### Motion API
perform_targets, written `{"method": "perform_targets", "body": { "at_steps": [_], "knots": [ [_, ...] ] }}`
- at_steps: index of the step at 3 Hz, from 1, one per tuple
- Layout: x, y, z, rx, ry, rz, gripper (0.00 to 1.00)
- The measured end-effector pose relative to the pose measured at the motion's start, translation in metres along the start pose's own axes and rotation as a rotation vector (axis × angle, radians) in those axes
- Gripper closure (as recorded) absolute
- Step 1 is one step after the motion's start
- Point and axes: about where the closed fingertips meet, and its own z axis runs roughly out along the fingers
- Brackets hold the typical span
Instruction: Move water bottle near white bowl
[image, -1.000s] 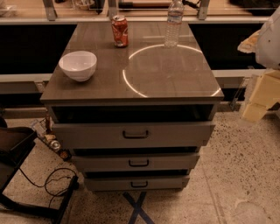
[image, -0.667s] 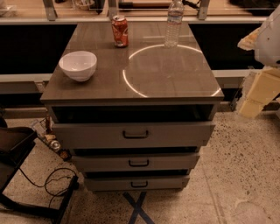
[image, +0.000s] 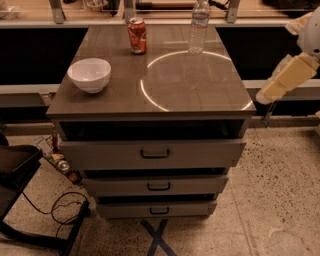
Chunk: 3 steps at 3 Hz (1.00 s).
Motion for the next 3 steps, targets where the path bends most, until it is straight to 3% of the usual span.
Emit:
{"method": "perform_targets", "body": {
  "at_steps": [1, 2, 3],
  "knots": [
    [-0.012, -0.063, 0.014, 0.113, -0.194, 0.092, 0.00],
    [-0.042, -0.131, 0.045, 0.177, -0.521, 0.227, 0.00],
    [-0.057, -0.155, 0.073, 0.136, -0.692, 0.317, 0.00]
  ]
}}
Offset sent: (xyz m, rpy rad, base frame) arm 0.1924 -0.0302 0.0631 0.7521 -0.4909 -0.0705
